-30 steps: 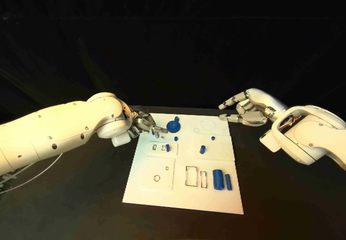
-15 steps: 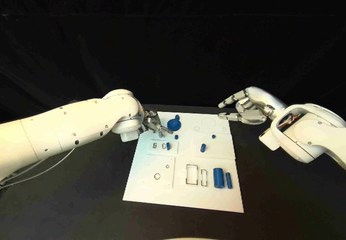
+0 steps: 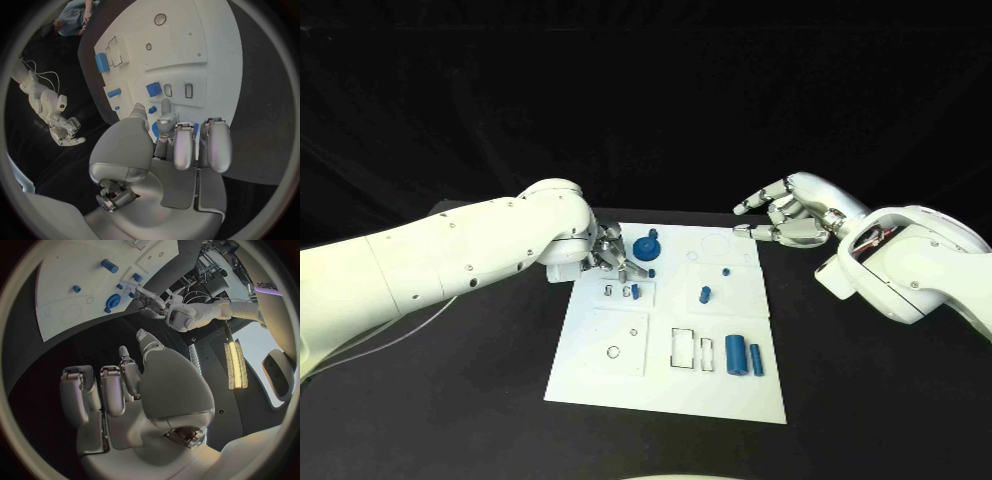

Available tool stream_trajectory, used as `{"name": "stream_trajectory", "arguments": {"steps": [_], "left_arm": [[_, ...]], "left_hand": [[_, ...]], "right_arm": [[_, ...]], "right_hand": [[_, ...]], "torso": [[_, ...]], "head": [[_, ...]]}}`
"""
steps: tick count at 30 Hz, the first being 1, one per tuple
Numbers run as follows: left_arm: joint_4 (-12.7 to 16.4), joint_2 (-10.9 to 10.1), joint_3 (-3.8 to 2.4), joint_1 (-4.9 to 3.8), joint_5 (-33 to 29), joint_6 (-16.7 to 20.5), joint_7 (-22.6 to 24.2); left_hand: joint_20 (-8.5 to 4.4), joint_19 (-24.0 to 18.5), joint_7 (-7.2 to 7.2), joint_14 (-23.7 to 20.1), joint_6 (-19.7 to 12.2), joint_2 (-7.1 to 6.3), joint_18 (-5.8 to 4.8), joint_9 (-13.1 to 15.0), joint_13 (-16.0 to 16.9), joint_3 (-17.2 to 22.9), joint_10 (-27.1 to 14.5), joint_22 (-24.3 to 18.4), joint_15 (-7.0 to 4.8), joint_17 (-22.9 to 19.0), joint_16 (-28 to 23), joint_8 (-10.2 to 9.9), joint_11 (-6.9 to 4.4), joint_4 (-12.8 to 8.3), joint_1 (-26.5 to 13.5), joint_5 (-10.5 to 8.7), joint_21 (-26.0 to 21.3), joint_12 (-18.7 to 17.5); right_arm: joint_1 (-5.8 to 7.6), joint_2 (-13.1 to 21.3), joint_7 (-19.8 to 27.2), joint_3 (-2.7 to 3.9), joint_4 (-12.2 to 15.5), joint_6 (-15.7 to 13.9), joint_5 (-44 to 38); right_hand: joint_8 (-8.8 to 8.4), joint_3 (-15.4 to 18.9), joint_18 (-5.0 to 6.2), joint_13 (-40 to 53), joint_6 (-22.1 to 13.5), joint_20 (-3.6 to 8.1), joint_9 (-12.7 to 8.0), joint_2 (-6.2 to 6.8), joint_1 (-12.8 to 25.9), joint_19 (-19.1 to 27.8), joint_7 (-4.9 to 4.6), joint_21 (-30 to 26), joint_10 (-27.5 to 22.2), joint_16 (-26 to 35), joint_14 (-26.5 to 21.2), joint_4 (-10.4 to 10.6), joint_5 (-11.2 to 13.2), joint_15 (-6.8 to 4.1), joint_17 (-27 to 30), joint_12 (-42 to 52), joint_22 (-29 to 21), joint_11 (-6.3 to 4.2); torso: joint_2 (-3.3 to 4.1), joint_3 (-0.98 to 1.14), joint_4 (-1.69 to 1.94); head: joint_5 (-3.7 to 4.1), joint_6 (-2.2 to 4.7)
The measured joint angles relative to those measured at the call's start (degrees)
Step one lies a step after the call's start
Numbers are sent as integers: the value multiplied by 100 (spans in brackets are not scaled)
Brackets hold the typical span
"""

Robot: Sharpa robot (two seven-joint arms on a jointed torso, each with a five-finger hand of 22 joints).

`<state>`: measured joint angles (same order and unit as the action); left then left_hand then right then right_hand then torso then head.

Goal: Assemble the parts on the task board

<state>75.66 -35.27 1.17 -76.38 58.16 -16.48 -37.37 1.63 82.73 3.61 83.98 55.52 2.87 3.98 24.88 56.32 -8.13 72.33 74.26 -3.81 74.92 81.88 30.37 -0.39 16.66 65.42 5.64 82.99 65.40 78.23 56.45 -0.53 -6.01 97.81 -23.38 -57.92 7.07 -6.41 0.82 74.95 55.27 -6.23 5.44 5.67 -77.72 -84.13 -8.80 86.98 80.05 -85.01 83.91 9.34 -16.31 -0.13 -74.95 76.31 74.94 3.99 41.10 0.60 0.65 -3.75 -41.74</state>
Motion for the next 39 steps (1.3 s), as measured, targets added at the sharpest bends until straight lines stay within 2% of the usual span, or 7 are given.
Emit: {"name": "stream_trajectory", "arguments": {"steps": [4,9,26,29,36,39], "left_arm": [[-57,74,12,4,-1,-99,-15],[-119,135,36,34,-11,-189,-26],[-129,158,55,50,-68,-362,-44],[-126,161,55,50,-88,-372,-46],[-119,164,56,50,-126,-367,-47],[-112,164,56,51,-148,-354,-47]], "left_hand": [[0,0,-16,0,-17,22,0,16,-35,0,-22,0,0,0,0,0,-22,0,22,0,0,-40],[0,0,-2,0,-32,29,0,23,-68,0,-51,5,0,0,0,18,-10,0,30,0,0,-51],[20,20,4,0,-37,52,0,42,-73,1,-51,12,0,-1,0,21,-10,0,52,0,0,-50],[20,20,4,0,-37,75,0,57,-81,1,-51,11,1,-1,0,21,-10,0,75,0,0,-72],[20,20,-15,0,-98,269,1,147,-114,125,-51,23,1,-1,-24,82,-10,-71,409,0,0,-105],[20,20,5,0,-119,276,0,178,-166,180,-86,19,1,-2,-24,82,-18,-88,508,0,0,-154]], "right_arm": [[0,0,-3,0,-2,1,-4],[0,-11,-7,0,-5,3,-12],[-3,-32,-23,-1,-33,7,-34],[-4,-39,-24,-3,-38,9,-36],[-7,-49,-28,-4,-46,17,-39],[-9,-51,-29,-6,-45,22,-40]], "right_hand": [[0,0,0,0,0,0,0,0,0,0,0,0,0,0,0,0,-99,0,0,-22,0,0],[0,0,0,0,0,0,0,0,0,0,0,0,0,0,0,0,-99,0,0,-22,-1,0],[0,0,0,-1,0,0,-1,0,0,0,0,0,0,0,0,0,-122,0,2,-22,-2,0],[0,0,0,-1,0,0,-1,0,0,0,0,0,0,0,0,-1,-122,0,2,-22,-2,0],[0,0,0,-2,0,0,-1,0,0,0,0,0,0,0,0,-1,-122,1,2,-22,-3,0],[0,0,0,-2,0,-1,-1,0,0,0,0,0,0,0,0,-1,-122,1,2,-22,-3,0]], "torso": [[5,0,7],[8,-1,7],[1,-1,7],[2,0,7],[2,0,4],[2,0,3]], "head": [[12,-10],[3,-30],[-9,-52],[-10,-53],[-12,-48],[-12,-37]]}}
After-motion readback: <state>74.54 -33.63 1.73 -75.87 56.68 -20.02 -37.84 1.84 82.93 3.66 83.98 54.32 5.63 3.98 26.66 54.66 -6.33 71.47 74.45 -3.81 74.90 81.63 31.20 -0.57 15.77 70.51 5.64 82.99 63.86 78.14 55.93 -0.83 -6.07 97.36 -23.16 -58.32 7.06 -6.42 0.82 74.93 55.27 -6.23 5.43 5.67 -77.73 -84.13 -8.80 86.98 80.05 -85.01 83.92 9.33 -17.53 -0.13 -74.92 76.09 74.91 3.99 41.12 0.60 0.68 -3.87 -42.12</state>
